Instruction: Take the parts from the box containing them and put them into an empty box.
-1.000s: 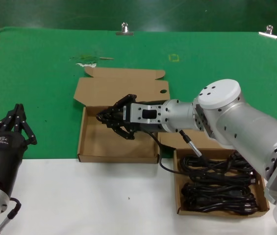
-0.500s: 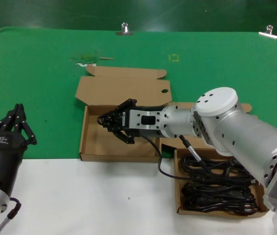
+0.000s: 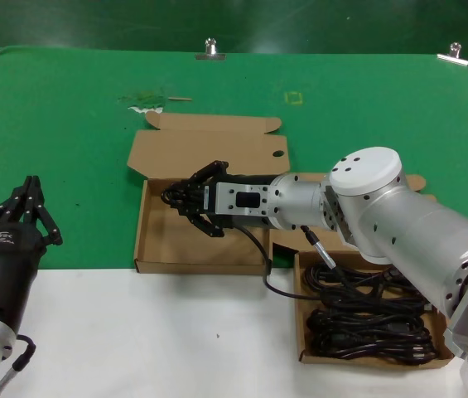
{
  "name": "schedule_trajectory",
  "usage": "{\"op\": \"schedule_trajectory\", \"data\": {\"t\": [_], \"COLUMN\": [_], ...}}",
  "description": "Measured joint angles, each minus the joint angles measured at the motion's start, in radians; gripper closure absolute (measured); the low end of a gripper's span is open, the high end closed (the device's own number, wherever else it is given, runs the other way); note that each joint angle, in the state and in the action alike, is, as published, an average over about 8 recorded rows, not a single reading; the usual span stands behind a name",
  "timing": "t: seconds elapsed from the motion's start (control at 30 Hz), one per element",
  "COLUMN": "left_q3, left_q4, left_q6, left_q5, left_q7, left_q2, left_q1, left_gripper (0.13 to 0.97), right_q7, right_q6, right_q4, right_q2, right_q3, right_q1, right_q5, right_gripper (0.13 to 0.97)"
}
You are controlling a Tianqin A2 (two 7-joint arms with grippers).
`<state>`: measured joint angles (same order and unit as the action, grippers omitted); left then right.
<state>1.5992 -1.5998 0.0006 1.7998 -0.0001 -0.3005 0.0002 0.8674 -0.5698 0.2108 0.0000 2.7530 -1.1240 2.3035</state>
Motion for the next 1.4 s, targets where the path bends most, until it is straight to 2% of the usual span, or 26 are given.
{"op": "schedule_trajectory", "data": {"t": [0.33,0.63,0.93,1.2,1.23,1.4], "left_q3": [0.0,0.0,0.0,0.0,0.0,0.0], "left_q4": [0.0,0.0,0.0,0.0,0.0,0.0], "left_q6": [0.0,0.0,0.0,0.0,0.0,0.0], "left_q5": [0.0,0.0,0.0,0.0,0.0,0.0], "left_q7": [0.0,0.0,0.0,0.0,0.0,0.0], "left_q2": [0.0,0.0,0.0,0.0,0.0,0.0], "left_q1": [0.0,0.0,0.0,0.0,0.0,0.0], "left_gripper": [0.946,0.946,0.946,0.94,0.939,0.92], "right_q7": [0.008,0.008,0.008,0.008,0.008,0.008], "right_q6": [0.003,0.003,0.003,0.003,0.003,0.003], "right_q4": [0.002,0.002,0.002,0.002,0.002,0.002], "right_q2": [0.0,0.0,0.0,0.0,0.0,0.0], "right_q3": [0.0,0.0,0.0,0.0,0.0,0.0], "right_q1": [-0.001,-0.001,-0.001,-0.001,-0.001,-0.001], "right_q5": [0.005,0.005,0.005,0.005,0.005,0.005], "right_gripper": [0.861,0.826,0.725,0.559,0.559,0.433]}}
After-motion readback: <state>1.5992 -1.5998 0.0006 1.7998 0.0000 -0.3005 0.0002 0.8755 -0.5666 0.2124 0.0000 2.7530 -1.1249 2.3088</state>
